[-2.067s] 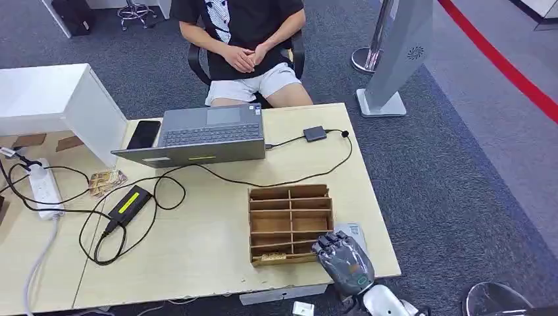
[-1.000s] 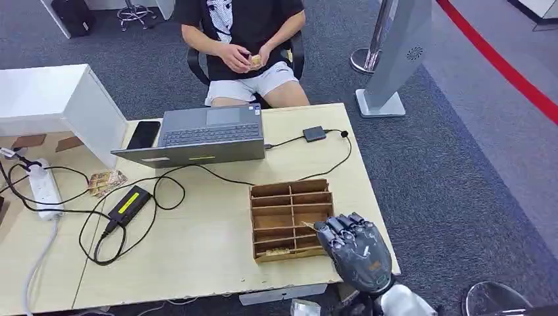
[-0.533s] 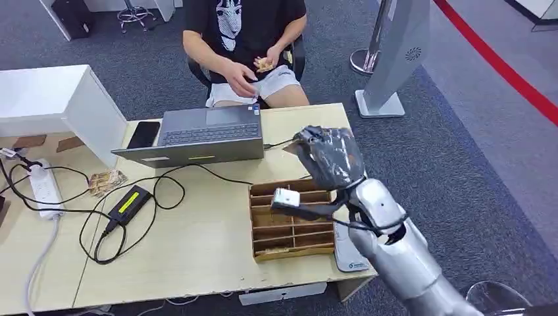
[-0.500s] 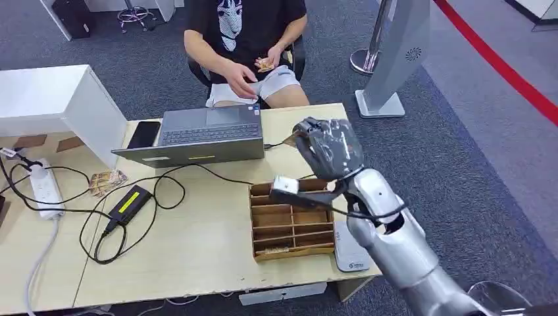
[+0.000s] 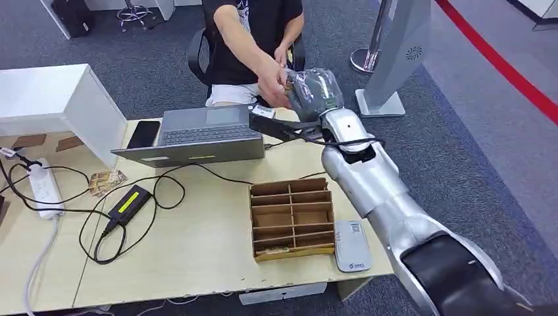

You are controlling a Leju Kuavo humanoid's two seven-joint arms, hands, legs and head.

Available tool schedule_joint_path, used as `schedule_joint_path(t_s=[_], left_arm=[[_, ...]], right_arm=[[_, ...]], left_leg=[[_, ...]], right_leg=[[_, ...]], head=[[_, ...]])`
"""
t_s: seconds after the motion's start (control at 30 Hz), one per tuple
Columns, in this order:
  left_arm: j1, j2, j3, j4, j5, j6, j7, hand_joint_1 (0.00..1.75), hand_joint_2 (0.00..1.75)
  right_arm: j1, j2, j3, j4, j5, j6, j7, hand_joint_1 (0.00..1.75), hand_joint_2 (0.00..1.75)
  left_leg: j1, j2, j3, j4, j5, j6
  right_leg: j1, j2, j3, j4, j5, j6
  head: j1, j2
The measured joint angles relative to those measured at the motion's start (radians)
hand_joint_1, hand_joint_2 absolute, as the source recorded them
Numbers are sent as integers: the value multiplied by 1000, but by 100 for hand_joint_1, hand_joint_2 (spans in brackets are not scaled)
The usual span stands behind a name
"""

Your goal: Pass the card to the sensor for recognition and then transmit it.

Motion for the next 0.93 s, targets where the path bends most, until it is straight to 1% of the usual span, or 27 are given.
schedule_joint_path(t_s=[0.03, 0.07, 0.1, 0.2, 0.37, 0.5, 0.6, 0.67, 0.73, 0.83, 0.87, 0.93], left_arm=[[-1, 0, -3, 0, 0, 0, 0, 0, 175], [-2, 0, -8, 0, 0, 0, 0, 0, 175], [-4, 0, -15, 0, 0, 0, 2, 0, 175], [-7, 1, -27, 0, 0, 0, 6, 0, 175], [-8, 3, -32, 0, 0, 0, 10, 0, 175], [-6, 3, -32, 0, 2, 1, 8, 0, 175], [0, 5, -32, 0, 3, 3, 3, 0, 175], [3, 6, -32, 0, 5, 6, 2, 0, 175], [9, 8, -31, 0, 6, 6, 2, 0, 175], [18, 11, -27, 0, 8, 6, 1, 0, 175], [20, 11, -26, 0, 8, 6, 1, 0, 175], [22, 13, -23, 0, 9, 6, 1, 0, 175]], right_arm=[[-5, 8, 0, 19, 0, -3, -4, 164, 175], [-7, 17, 0, 38, 0, -6, -8, 117, 175], [-7, 26, 0, 56, 0, -13, -13, 0, 175], [-6, 47, 0, 93, -10, -16, -29, 0, 175], [-3, 82, -30, 139, -94, -14, -90, 0, 175], [5, 94, -72, 149, -186, 7, -132, 0, 175], [9, 92, -123, 149, -265, 22, -148, 0, 175], [12, 78, -165, 149, -330, 31, -159, 0, 175], [17, 54, -223, 149, -424, 50, -179, 0, 175], [30, 5, -335, 153, -607, 96, -238, 0, 175], [41, -17, -394, 157, -685, 118, -270, 0, 175], [62, -54, -477, 160, -798, 152, -309, 0, 175]], left_leg=[[0, 0, 0, 0, 0, 0], [0, 0, 0, 0, 0, 0], [0, 0, 0, 0, 0, 0], [0, 0, 0, 0, 0, 0], [0, 0, 0, 0, 0, 0], [0, 0, -1, 0, 0, 0], [0, 0, -1, 0, 0, 0], [0, 0, -1, 0, 0, 0], [0, -1, -1, 0, 0, 0], [0, -2, -1, 1, 0, 0], [0, -4, -1, 1, 0, 0], [-1, -4, -2, 1, 0, 0]], right_leg=[[0, 0, 0, 0, 0, 0], [0, 0, 0, 0, 0, 0], [0, 0, 0, 0, 0, 0], [0, 0, 0, 0, 0, 0], [0, 0, -1, 0, 0, 0], [0, -1, -1, 0, 0, 0], [0, 0, -1, 0, 0, 0], [0, 0, -1, -1, 0, 0], [0, -2, -1, -1, 0, 0], [0, -2, 0, -2, 0, 1], [0, -4, 0, -2, 0, 1], [0, -5, 0, -2, 0, 1]], head=[[0, 0], [0, 0], [0, 0], [0, 0], [0, 0], [0, 0], [0, 0], [0, 0], [0, 0], [0, 0], [0, 0], [0, 0]])
